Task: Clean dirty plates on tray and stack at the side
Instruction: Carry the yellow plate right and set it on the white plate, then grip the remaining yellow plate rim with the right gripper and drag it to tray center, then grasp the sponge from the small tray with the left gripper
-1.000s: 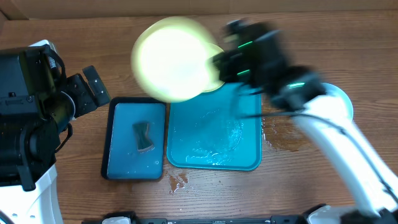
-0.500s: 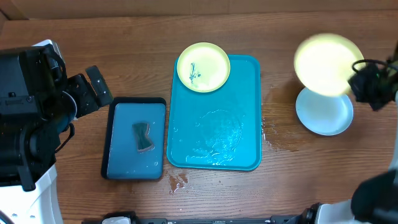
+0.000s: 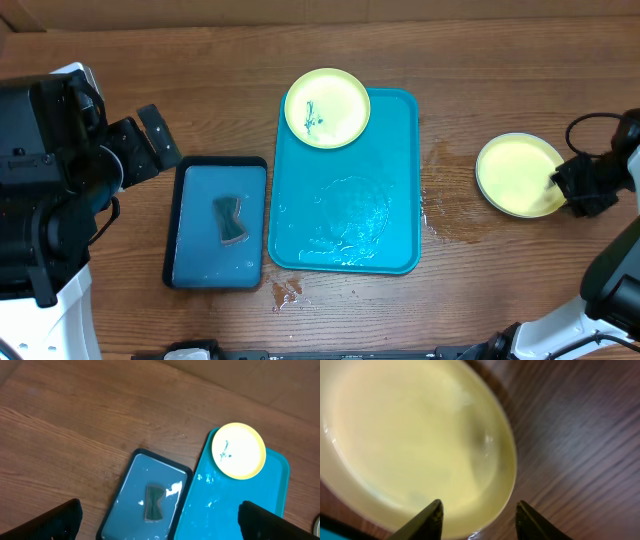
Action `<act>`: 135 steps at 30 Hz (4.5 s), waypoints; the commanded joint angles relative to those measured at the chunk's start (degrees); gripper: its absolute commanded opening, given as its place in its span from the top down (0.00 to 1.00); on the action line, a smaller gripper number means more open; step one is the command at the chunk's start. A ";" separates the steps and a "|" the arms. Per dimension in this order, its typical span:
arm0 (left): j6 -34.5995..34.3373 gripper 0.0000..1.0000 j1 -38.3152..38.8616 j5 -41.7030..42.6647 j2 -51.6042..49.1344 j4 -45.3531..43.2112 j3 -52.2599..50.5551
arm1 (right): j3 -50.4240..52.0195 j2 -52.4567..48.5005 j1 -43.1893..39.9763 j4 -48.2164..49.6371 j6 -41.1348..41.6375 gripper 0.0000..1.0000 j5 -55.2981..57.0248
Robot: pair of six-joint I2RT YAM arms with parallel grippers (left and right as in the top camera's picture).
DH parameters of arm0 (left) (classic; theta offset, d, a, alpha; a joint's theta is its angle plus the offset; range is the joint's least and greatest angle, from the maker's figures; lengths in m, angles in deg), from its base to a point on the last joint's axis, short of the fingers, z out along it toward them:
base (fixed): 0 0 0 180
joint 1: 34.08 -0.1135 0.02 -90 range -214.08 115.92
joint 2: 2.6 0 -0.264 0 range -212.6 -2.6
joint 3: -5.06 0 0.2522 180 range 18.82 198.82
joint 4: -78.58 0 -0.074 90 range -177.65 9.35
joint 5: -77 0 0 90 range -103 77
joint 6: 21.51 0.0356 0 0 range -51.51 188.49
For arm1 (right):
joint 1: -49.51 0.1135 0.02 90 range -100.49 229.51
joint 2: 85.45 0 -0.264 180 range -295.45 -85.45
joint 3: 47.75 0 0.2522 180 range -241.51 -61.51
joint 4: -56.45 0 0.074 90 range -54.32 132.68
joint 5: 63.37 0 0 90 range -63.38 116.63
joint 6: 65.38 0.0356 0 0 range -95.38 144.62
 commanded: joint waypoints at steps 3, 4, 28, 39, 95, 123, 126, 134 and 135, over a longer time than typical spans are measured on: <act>1.03 0.00 -0.09 0.63 0.00 -1.27 1.05 | -7.76 5.22 6.67 0.15 -5.62 0.48 -9.29; 1.05 0.00 -0.09 0.61 0.00 -1.44 1.05 | -9.35 6.16 8.70 0.35 -7.15 0.48 -11.08; 1.05 0.00 -0.09 0.70 0.00 1.53 1.05 | -15.52 -11.39 47.82 36.52 -17.46 0.23 7.45; 1.03 0.00 -0.09 0.72 0.00 1.77 1.03 | -15.52 -21.81 47.84 38.77 -17.18 0.46 -0.35; 3.91 0.24 1.57 11.65 -3.61 -21.77 -48.98 | 11.91 23.12 48.94 16.83 -10.73 0.51 -5.55; 1.07 0.96 3.08 9.55 -19.39 -27.43 -44.70 | 11.93 26.32 48.94 12.90 -11.13 0.73 -5.33; 2.71 0.96 3.08 9.46 -19.39 -22.60 -38.47 | 11.93 26.29 48.94 12.85 -11.02 0.73 -5.31; 2.93 0.41 5.16 8.50 -19.89 -26.97 -46.73 | 11.93 26.29 48.94 12.35 -11.02 0.59 -5.31; 2.93 0.41 5.25 8.46 -20.00 -28.59 -48.48 | 11.93 26.29 48.94 12.26 -11.04 0.58 -5.31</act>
